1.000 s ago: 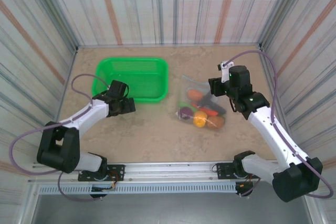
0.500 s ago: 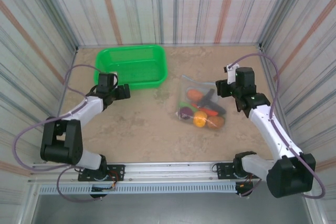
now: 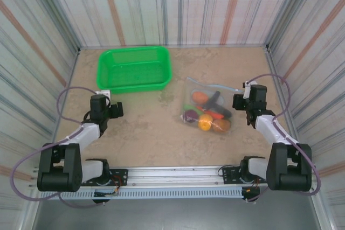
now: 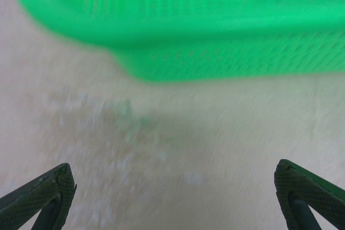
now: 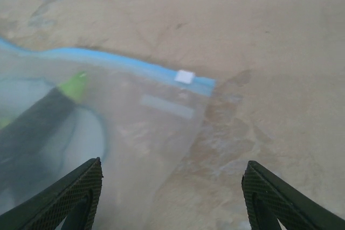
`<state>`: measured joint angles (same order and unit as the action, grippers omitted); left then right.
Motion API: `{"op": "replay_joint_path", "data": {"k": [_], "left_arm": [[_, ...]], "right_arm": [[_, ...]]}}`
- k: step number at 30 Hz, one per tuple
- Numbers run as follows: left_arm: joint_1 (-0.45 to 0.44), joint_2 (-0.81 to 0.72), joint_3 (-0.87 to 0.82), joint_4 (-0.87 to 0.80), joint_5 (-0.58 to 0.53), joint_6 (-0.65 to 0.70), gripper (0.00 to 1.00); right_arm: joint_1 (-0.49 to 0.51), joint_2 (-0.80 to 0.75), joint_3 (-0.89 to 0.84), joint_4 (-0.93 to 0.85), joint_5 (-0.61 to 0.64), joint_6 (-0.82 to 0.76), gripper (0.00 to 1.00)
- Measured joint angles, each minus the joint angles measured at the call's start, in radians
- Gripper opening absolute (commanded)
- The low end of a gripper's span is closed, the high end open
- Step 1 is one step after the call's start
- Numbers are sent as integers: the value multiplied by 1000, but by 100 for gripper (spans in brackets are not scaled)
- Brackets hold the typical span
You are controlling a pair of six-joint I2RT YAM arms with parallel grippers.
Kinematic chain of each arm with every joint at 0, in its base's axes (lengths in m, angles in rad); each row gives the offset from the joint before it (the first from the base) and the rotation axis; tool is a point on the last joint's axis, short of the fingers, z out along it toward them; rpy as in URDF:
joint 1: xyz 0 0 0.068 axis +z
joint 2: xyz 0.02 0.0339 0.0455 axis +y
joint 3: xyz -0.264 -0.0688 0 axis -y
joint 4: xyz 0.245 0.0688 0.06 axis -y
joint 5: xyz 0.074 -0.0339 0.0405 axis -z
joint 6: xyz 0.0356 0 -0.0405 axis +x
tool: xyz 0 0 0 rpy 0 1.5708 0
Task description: Place the food in the zip-top bag and seal the zipper
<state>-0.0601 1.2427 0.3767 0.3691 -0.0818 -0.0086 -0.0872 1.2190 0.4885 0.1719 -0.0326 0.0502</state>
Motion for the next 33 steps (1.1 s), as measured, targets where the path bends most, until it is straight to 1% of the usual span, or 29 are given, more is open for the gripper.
{"op": "replay_joint_path", "data": {"k": [3,6,8,9,11,14,15,16,19,33], "left_arm": [[4,63,-21,187,26,41,99],[14,156,-53,369,56,62,99],[14,224,-67,448,63,69,99],[14,253,-64,461,63,73,99],[14,273,-46,445,63,74,99],[15,274,-6,441,62,73,99],[18,274,7,439,64,73,99],[23,274,17,438,67,72,99],[34,274,27,431,73,72,99],[36,274,29,409,82,72,99]], "right_arm": [[-38,21,-103,177,-29,24,75],[-60,65,-147,291,-60,45,75],[-63,105,-149,377,-85,55,75],[-63,128,-148,427,-102,61,75],[-59,183,-148,520,-122,67,75],[-32,290,-146,641,-122,66,79],[-19,313,-141,646,-117,65,85],[-3,328,-129,625,-105,64,100],[23,338,-108,634,-89,47,99],[30,337,-88,637,-43,46,99]]}}
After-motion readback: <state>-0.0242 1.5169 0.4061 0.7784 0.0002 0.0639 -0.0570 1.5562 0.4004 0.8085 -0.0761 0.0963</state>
